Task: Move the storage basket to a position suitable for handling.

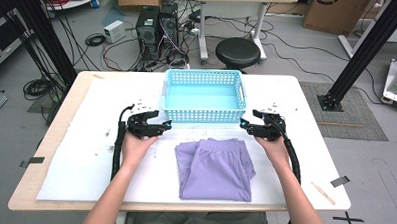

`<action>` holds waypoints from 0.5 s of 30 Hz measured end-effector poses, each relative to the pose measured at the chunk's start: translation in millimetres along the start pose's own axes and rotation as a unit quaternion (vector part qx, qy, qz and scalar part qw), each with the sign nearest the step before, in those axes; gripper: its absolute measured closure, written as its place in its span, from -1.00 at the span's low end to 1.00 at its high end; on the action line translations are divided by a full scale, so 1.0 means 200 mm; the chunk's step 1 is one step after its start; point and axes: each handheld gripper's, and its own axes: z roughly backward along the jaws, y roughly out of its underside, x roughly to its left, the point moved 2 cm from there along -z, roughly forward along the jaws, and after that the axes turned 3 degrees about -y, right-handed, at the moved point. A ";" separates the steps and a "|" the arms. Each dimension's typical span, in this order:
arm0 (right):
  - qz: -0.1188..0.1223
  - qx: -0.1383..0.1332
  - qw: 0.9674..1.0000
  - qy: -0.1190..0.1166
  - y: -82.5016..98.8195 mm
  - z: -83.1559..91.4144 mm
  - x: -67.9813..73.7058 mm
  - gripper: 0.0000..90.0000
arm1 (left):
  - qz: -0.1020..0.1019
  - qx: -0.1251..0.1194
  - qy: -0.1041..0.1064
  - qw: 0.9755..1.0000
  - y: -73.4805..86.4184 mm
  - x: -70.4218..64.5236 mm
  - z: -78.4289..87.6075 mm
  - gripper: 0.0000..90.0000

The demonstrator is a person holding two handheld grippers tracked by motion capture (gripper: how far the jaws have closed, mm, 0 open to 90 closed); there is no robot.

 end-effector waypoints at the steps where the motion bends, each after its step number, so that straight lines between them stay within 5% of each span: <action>1: 0.001 0.005 1.000 0.004 0.00 -0.02 -0.02 -0.26 | -0.002 0.010 0.004 1.000 0.00 0.01 -0.02 -0.36; 3: -0.002 0.010 1.000 0.006 0.01 -0.06 -0.05 -0.26 | -0.006 0.016 0.014 1.000 -0.01 0.03 -0.06 -0.37; 9: -0.005 0.018 1.000 -0.006 -0.01 -0.12 -0.09 -0.25 | -0.010 -0.029 0.018 0.999 -0.02 0.05 -0.10 -0.39; 15: 0.004 0.033 0.999 -0.016 -0.03 -0.19 -0.09 -0.25 | 0.008 -0.007 0.041 0.999 -0.06 0.08 -0.15 -0.39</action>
